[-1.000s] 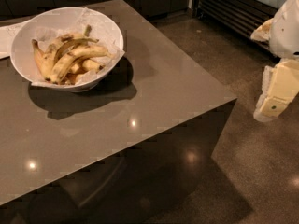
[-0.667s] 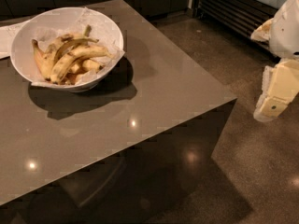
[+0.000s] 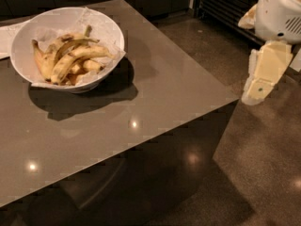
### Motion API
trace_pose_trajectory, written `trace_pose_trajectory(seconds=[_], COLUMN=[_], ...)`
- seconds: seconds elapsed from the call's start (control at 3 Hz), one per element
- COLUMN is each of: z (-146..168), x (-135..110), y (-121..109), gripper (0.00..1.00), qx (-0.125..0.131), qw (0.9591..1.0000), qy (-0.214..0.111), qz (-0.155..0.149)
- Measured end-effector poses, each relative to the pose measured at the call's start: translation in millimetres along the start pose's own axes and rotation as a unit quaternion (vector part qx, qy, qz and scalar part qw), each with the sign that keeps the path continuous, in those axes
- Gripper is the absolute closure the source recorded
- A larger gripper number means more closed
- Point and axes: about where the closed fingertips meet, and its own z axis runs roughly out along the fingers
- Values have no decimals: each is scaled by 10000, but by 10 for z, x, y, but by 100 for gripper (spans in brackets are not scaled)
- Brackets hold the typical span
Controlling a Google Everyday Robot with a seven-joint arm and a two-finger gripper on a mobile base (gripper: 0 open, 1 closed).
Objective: Pick banana from white bowl
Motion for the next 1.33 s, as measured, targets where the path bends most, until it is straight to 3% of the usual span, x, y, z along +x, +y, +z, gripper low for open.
trace_pose_trajectory(seconds=[0.33,1.0,1.33], z=[125,153,213], x=[-242,-384,-607], y=[-144,-284,-539], gripper=[0,0,0], qx=[-193,-153,-212], qw=[9994,9989,9985], qy=[-19,-272,-392], qz=[-300,-359,-318])
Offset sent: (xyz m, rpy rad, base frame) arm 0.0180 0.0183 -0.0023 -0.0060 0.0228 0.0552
